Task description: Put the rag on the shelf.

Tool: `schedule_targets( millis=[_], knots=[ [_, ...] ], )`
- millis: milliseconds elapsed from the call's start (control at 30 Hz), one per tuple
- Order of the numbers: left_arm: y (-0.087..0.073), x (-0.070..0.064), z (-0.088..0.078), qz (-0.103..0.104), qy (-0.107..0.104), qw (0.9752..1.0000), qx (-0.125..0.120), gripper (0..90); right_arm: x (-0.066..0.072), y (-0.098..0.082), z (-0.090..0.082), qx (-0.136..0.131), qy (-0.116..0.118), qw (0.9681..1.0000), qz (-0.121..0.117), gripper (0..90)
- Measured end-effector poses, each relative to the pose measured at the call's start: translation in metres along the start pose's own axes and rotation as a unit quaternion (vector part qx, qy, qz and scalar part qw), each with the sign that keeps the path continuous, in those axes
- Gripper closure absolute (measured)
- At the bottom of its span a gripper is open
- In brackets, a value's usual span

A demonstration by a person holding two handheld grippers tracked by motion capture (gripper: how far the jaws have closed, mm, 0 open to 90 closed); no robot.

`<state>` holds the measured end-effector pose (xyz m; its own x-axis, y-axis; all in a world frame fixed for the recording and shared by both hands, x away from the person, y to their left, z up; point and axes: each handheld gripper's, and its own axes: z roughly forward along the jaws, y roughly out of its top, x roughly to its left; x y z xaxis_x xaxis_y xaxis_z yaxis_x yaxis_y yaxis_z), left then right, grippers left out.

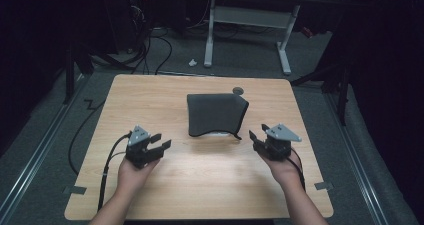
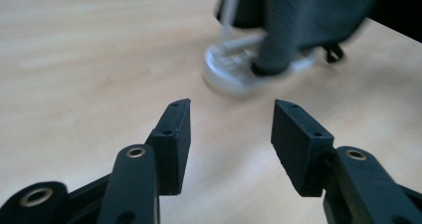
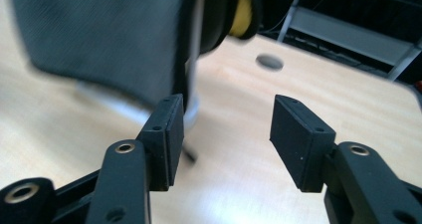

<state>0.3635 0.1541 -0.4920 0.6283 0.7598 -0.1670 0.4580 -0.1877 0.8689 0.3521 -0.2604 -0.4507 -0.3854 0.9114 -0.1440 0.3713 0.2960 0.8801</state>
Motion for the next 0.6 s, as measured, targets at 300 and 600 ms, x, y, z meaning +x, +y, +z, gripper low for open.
schedule_targets(
  millis=[300,600],
  knots=[
    [-0.061,-0.030,-0.030,0.006,-0.005,0.9995,0.031,50.2,0.033,-0.078,-0.043,0.017,0.011,0.9993,0.031,52.8],
    [-0.059,-0.029,-0.027,-0.007,-0.021,0.9986,0.047,48.1,0.046,-0.086,-0.039,0.041,0.023,0.9989,0.004,52.2]
  ],
)
